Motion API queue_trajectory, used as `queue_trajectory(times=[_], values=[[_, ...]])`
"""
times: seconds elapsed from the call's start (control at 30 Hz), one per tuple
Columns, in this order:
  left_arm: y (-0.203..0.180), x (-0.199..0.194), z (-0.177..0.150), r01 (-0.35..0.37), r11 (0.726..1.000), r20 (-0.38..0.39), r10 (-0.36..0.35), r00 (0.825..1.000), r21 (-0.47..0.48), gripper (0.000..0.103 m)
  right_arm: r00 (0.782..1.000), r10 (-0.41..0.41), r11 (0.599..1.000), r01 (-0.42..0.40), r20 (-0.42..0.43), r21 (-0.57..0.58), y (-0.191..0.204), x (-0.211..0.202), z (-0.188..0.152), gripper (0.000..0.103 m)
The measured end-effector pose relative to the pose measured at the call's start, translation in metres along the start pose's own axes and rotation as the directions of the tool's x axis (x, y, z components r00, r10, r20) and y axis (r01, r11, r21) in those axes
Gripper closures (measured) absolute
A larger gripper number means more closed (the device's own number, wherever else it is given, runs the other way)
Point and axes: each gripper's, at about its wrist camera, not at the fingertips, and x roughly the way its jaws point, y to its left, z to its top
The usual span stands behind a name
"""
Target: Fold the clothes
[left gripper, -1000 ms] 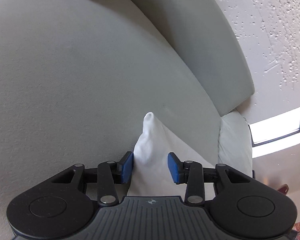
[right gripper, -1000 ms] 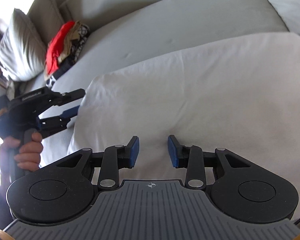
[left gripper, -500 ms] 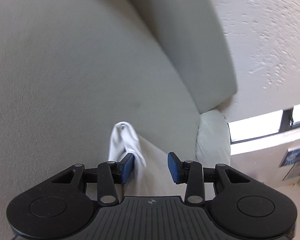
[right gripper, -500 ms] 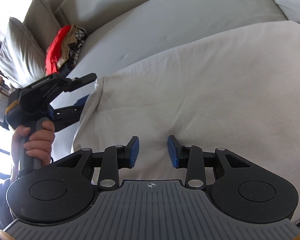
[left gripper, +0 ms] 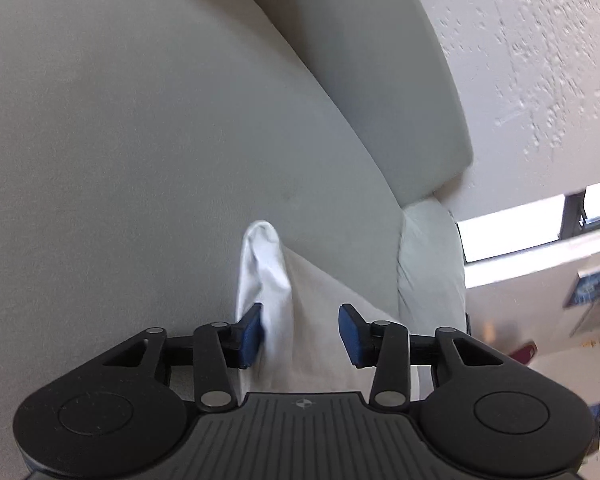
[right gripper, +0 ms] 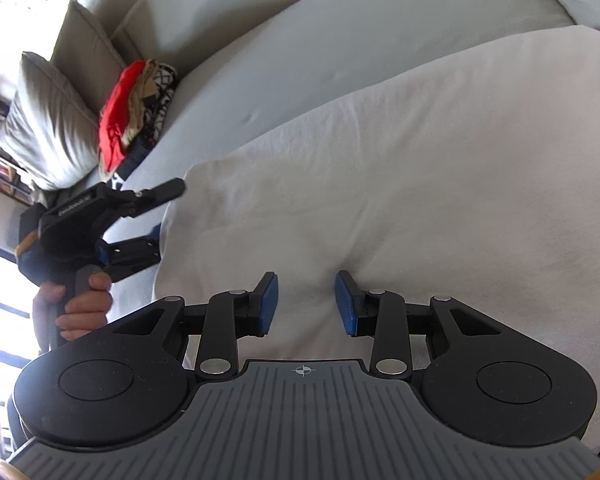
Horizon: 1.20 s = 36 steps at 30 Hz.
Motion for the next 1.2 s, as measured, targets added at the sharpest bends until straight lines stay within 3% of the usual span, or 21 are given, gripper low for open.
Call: queue_trajectory(times=[0.13, 0.3, 0.43, 0.57, 0.7, 0.8, 0.9, 1.07, 1.2], values=[[-0.004, 0.018, 0.004, 0.007, 1.000, -0.054, -0.007, 0.999, -0.012, 0.060, 1.000, -0.005, 1.000, 0.005, 0.002, -0.010, 0.003, 0.001, -0.001, 0.064], [0.010, 0.036, 0.017, 0.141, 0.974, -0.054, -0.153, 0.987, -0.176, 0.058, 1.000, -0.010, 1.000, 0.010, 0.006, -0.018, 0.004, 0.002, -0.002, 0.064], [0.027, 0.041, 0.023, 0.211, 0.930, 0.050, -0.206, 0.977, -0.302, 0.057, 1.000, 0.002, 1.000, -0.002, 0.011, 0.006, 0.001, 0.003, -0.001, 0.065], [0.044, 0.006, 0.024, 0.238, 0.913, 0.195, -0.180, 0.964, -0.332, 0.057, 1.000, 0.002, 1.000, -0.003, 0.013, 0.022, -0.004, 0.005, 0.002, 0.067], [0.061, -0.021, 0.021, 0.250, 0.895, 0.233, -0.172, 0.957, -0.368, 0.065, 1.000, -0.006, 1.000, 0.005, 0.018, 0.027, -0.006, 0.006, 0.005, 0.068], [0.060, -0.039, 0.018, 0.217, 0.918, 0.242, -0.139, 0.960, -0.331, 0.065, 1.000, -0.010, 1.000, 0.010, 0.024, 0.013, -0.005, 0.006, 0.005, 0.068], [0.054, -0.067, 0.016, 0.074, 0.972, 0.278, -0.009, 0.960, -0.222, 0.059, 0.999, -0.017, 1.000, 0.018, 0.030, -0.006, -0.003, 0.006, 0.004, 0.067], [0.043, -0.077, 0.008, 0.050, 0.983, 0.312, 0.008, 0.950, -0.177, 0.058, 0.998, -0.019, 1.000, 0.020, 0.060, -0.001, 0.001, -0.001, 0.003, 0.067], [0.034, -0.085, 0.001, 0.031, 0.989, 0.339, 0.020, 0.940, -0.142, 0.058, 0.979, -0.056, 0.998, 0.062, 0.195, -0.023, 0.001, -0.043, 0.000, 0.065]])
